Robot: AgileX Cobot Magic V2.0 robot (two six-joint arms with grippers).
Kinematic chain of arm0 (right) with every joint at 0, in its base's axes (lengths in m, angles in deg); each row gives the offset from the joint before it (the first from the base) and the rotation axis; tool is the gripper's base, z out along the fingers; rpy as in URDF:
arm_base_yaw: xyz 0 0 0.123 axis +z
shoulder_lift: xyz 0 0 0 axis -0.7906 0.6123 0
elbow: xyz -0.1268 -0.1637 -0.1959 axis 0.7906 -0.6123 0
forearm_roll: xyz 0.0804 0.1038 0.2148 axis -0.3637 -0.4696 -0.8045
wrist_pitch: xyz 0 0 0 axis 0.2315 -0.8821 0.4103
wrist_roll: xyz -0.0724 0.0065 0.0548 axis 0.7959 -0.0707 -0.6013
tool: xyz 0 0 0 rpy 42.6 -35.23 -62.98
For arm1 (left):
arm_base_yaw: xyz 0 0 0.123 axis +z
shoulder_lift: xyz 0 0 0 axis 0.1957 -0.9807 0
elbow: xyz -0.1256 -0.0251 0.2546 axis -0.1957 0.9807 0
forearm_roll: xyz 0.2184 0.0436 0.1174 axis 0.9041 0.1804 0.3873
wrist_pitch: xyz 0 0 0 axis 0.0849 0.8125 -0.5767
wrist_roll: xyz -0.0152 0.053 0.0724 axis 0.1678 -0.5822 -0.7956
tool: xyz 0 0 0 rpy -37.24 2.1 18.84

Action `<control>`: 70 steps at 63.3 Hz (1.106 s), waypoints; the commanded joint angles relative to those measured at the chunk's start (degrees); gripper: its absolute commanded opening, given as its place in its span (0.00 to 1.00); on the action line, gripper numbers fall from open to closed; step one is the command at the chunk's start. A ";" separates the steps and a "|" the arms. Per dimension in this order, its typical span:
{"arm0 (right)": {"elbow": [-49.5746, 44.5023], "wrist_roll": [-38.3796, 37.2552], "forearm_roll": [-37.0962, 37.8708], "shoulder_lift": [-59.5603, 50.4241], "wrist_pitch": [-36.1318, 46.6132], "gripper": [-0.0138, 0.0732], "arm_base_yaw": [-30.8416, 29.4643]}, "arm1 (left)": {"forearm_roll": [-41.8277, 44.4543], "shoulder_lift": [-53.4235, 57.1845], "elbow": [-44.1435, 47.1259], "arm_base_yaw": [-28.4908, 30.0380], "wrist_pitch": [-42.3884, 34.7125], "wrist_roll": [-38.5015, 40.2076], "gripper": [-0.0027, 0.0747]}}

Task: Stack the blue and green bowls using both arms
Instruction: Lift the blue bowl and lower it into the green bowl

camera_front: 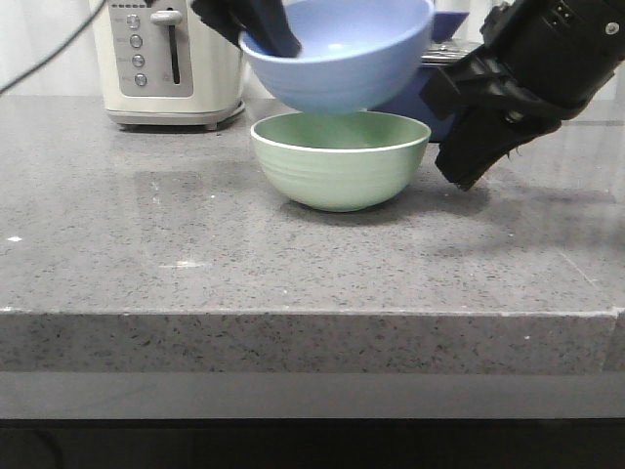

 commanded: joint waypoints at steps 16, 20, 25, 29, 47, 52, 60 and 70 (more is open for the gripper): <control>1.35 0.58 -0.90 -1.81 2.77 0.08 -0.02 | -0.96 0.84 -2.21 -2.20 -1.28 0.82 0.01; 1.35 0.58 -0.90 -1.81 2.77 0.08 -0.02 | -0.88 0.84 -2.21 -2.20 -1.28 0.82 0.01; 1.35 0.58 -0.90 -1.81 2.77 0.08 -0.02 | -0.88 0.84 -2.21 -2.07 -1.28 0.82 0.01; 1.35 0.58 -0.90 -1.81 2.77 0.08 -0.02 | -0.88 0.84 -2.21 -1.97 -1.28 0.82 0.01; 1.35 0.58 -0.90 -1.81 2.77 0.08 -0.02 | 3.36 0.84 -2.21 -1.97 -1.04 2.32 0.01; 1.35 0.58 -0.90 -1.81 2.77 0.08 -0.02 | 3.36 0.84 -2.21 -1.97 -1.04 2.33 0.01; 1.35 0.58 -0.90 -1.81 2.77 0.08 -0.02 | 3.79 0.84 -2.21 -1.97 -1.04 2.42 0.10; 1.35 0.58 -0.90 -1.81 2.77 0.08 -0.02 | 3.79 0.84 -2.21 -1.97 -1.04 2.42 0.33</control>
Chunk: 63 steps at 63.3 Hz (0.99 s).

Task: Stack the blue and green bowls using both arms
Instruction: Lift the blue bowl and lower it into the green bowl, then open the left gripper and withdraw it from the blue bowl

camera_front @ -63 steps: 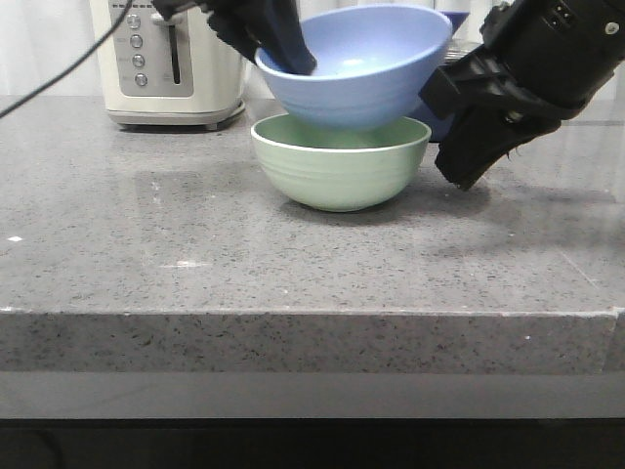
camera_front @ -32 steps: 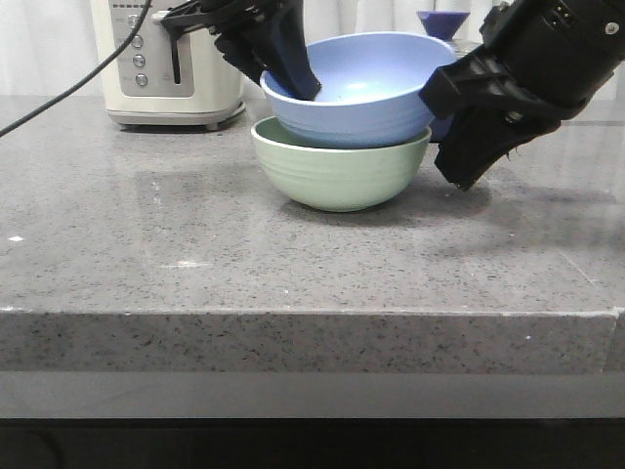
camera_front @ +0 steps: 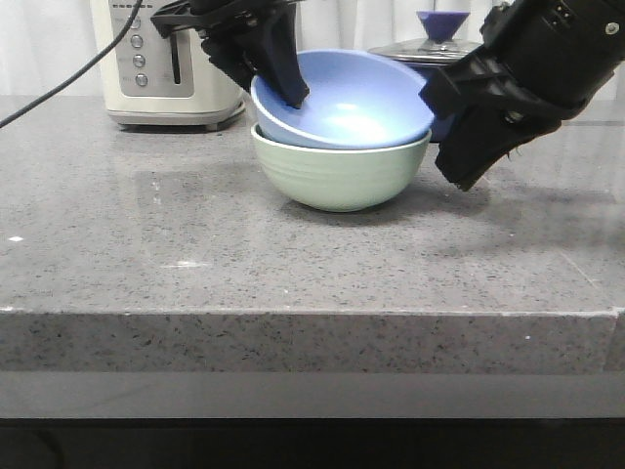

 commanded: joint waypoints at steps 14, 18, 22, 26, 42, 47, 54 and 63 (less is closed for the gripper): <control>1.35 0.34 -0.90 -1.81 2.77 0.08 -0.02 | -1.17 4.14 -2.12 -0.16 -1.83 0.71 0.43; 1.35 0.34 -0.90 -1.81 2.77 0.08 -0.02 | -0.80 5.44 -2.12 -0.16 -2.24 0.71 0.43; 1.35 0.34 -0.90 -1.81 2.77 0.08 -0.02 | -0.36 7.50 -2.12 -0.16 -2.22 0.71 0.43; 1.35 0.34 -0.90 -1.81 2.77 0.08 -0.02 | 1.55 9.63 -2.12 -0.16 -2.22 0.71 0.43; 1.35 0.34 -0.90 -1.81 2.77 0.08 -0.02 | 12.58 17.28 -0.29 -0.16 -0.15 5.44 0.43; 1.35 0.34 -0.90 -1.81 2.77 0.08 -0.02 | 15.51 19.96 2.23 -0.16 -0.57 7.37 0.43; 1.35 0.34 -0.90 -1.81 2.77 0.08 -0.02 | 20.00 23.64 7.46 -0.16 -1.44 9.88 0.43; 1.35 0.34 -0.90 -1.81 2.77 0.08 -0.02 | 24.29 29.39 14.72 -0.16 -3.48 12.64 0.43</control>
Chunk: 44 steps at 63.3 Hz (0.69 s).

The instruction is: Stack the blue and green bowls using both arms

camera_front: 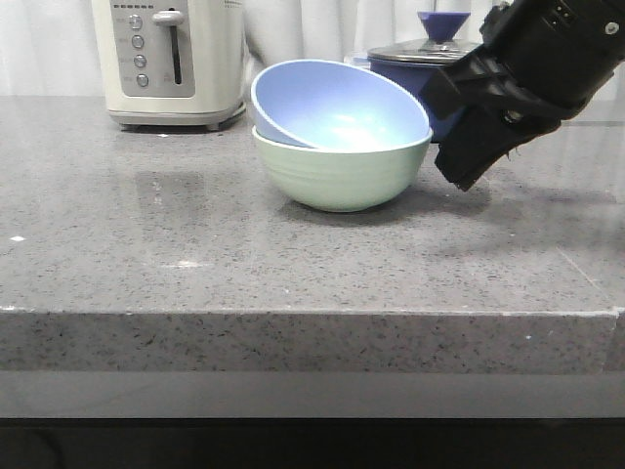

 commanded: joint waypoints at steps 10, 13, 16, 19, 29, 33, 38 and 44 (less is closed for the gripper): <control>1.35 0.48 -0.90 -1.81 2.77 0.08 -0.02 | 4.28 12.60 9.68 -0.16 -6.94 2.76 0.43; 1.35 0.48 -0.90 -1.81 2.77 0.08 -0.02 | 4.28 15.02 11.34 -0.16 -7.23 2.76 0.43; 1.35 0.48 -0.90 -1.81 2.77 0.08 -0.02 | 4.28 17.08 12.93 -0.16 -7.47 2.76 0.43; 1.35 0.48 -0.90 -1.81 2.77 0.08 -0.02 | 4.28 19.16 14.47 -0.16 -7.57 2.76 0.43; 1.35 0.48 -0.90 -1.81 2.77 0.08 -0.02 | 3.94 27.02 20.00 -0.16 -7.60 3.36 0.43; 1.35 0.48 -0.90 -1.81 2.77 0.08 -0.02 | 3.83 30.27 22.70 -0.16 -7.60 3.36 0.43; 1.35 0.48 -0.90 -1.81 2.77 0.08 -0.02 | 3.24 34.16 25.66 -0.16 -7.60 3.36 0.43; 1.35 0.48 -0.90 -1.81 2.77 0.08 -0.02 | 3.00 38.20 29.22 -0.16 -7.97 3.36 0.43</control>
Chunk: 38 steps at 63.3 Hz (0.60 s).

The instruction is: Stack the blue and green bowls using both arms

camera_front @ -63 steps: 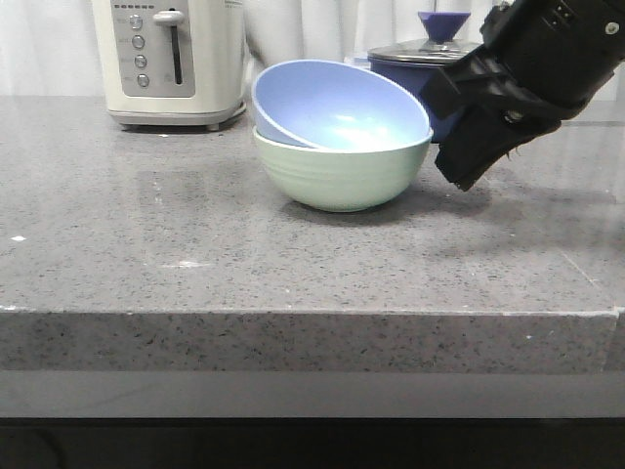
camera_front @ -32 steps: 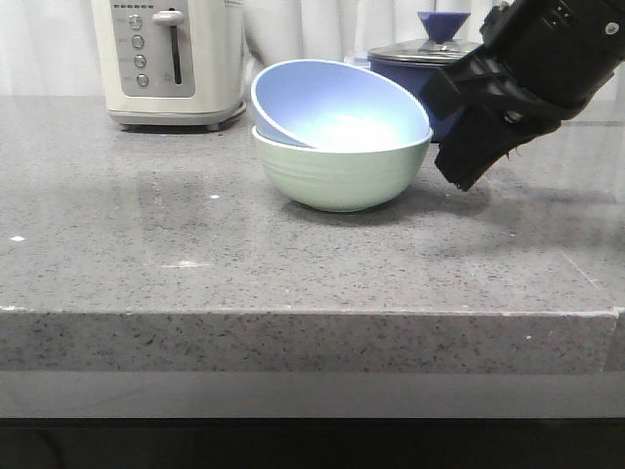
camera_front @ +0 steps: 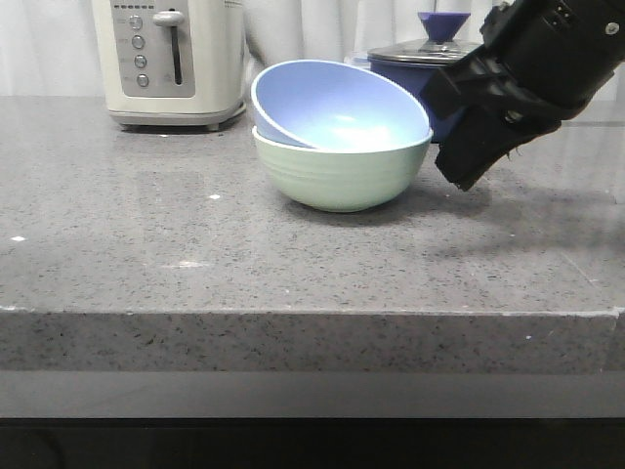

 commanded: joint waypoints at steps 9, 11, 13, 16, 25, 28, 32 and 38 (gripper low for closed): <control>1.35 0.35 -0.90 -1.81 2.77 0.08 -0.02 | -0.25 8.51 5.68 -0.16 -4.87 0.59 0.43; 1.35 0.35 -0.90 -1.81 2.77 0.08 -0.02 | -0.25 9.53 6.36 -0.16 -4.95 0.59 0.43; 1.35 0.35 -0.90 -1.81 2.77 0.08 -0.02 | -0.25 10.22 6.95 -0.16 -4.95 0.59 0.43; 1.35 0.35 -0.90 -1.81 2.77 0.08 -0.02 | -0.25 11.09 7.71 -0.16 -4.95 0.59 0.43; 1.35 0.35 -1.01 -1.81 2.77 0.08 -0.02 | -0.35 12.45 8.79 -0.16 -5.07 0.59 0.43; 1.35 0.35 -1.01 -1.81 2.77 0.08 -0.02 | -0.35 12.45 8.83 -0.16 -5.07 0.59 0.43; 1.35 0.35 -1.26 -1.81 2.77 0.08 -0.02 | -0.35 12.45 9.06 -0.16 -5.18 0.59 0.43; 1.35 0.35 -1.33 -1.81 1.41 0.08 -0.02 | -0.35 12.45 9.19 -0.16 -5.31 0.59 0.43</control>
